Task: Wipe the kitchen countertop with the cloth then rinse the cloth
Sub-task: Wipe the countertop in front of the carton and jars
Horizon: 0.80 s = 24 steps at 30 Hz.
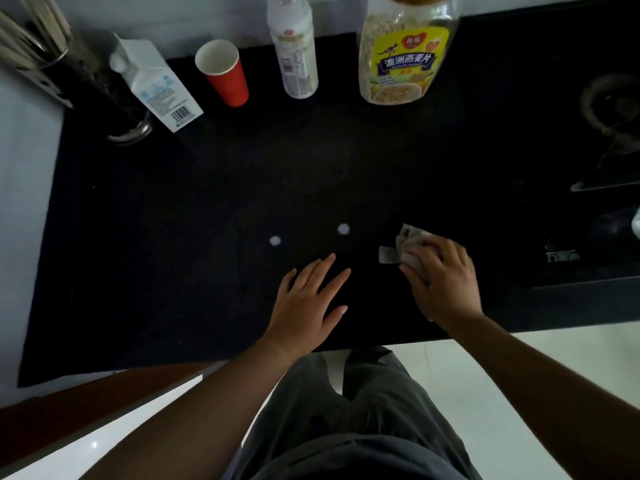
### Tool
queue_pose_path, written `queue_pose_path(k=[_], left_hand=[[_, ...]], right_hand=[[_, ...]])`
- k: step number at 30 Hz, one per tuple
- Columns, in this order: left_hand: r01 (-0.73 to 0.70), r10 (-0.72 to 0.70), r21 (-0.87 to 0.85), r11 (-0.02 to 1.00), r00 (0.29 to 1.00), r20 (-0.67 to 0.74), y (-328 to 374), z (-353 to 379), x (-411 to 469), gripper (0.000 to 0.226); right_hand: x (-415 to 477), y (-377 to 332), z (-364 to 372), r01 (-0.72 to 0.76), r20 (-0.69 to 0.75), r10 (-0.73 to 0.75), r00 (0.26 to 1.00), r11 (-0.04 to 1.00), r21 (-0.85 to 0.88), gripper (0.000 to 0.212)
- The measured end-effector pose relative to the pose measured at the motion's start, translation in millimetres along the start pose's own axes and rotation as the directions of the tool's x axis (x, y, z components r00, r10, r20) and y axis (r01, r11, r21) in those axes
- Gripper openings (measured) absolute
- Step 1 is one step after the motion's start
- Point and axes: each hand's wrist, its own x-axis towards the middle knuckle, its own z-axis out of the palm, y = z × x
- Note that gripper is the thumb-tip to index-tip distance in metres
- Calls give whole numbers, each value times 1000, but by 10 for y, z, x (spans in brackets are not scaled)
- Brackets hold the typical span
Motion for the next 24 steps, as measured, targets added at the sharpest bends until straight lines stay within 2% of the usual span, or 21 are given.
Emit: queue_pose_path(k=[5,7,10,12,15,18,22,24], left_hand=[[17,-17,-21,1000,1000,-2,31,-11,-5,57],[24,-24,-13,1000,1000,11,37,-21,0,58],[29,-29,-6,1000,999,23,49,-36,6,59],[36,-36,3,999,999,23,52,-38,4,59],[50,-49,-7,999,998,31,66,-48,4,59],[86,-84,-32,996,995,52,116,-54,0,59],[114,-112,-30,993,992,64,157,-67,8,59],[114,-112,-33,993,992,65,152,-83,15,59]], right_hand=[[531,21,8,-255,-47,254,966,966,-27,31],[712,-151,71,-180,45,183,982,982,-64,32],[633,-346,127,33,205,-39,978,999,35,29],[447,-301,97,65,226,-79,971,996,66,31],[374,-55,-30,68,174,-69,982,998,14,32],[648,81,-75,10,149,-3,989,999,-46,32],[967,-147,48,-171,114,176,978,984,-52,36],[926,-302,115,-149,139,154,978,988,-51,36]])
